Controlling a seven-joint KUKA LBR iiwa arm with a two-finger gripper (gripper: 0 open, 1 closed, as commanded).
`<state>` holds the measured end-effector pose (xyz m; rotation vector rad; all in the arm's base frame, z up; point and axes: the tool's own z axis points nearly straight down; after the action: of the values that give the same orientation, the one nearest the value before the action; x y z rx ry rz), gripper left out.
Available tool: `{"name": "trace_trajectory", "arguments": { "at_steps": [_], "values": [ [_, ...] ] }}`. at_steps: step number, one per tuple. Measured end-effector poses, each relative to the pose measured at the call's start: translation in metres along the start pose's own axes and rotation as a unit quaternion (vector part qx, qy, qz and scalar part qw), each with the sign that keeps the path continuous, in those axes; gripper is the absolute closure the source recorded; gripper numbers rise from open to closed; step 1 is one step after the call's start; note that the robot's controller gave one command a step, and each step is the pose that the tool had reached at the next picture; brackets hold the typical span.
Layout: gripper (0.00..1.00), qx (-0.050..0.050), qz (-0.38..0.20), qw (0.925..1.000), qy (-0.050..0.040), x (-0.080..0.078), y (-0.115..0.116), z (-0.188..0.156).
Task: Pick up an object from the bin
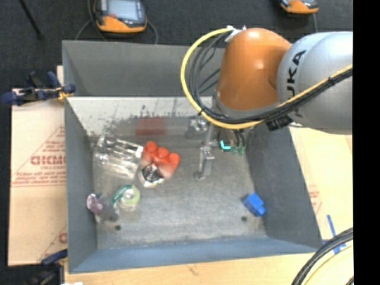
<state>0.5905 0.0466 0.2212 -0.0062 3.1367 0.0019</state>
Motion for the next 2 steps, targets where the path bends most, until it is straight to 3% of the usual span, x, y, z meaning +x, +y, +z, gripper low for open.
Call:
{"name": "trace_trajectory", "arguments": {
  "at_steps": [1, 2],
  "values": [
    [0.00, 0.002, -0.157, 0.9876, -0.0095, -0.045, 0.035, 0.136],
    [0.00, 0.008, -0.299, 0.9542, -0.0101, -0.055, 0.064, 0.141]
  ]
}}
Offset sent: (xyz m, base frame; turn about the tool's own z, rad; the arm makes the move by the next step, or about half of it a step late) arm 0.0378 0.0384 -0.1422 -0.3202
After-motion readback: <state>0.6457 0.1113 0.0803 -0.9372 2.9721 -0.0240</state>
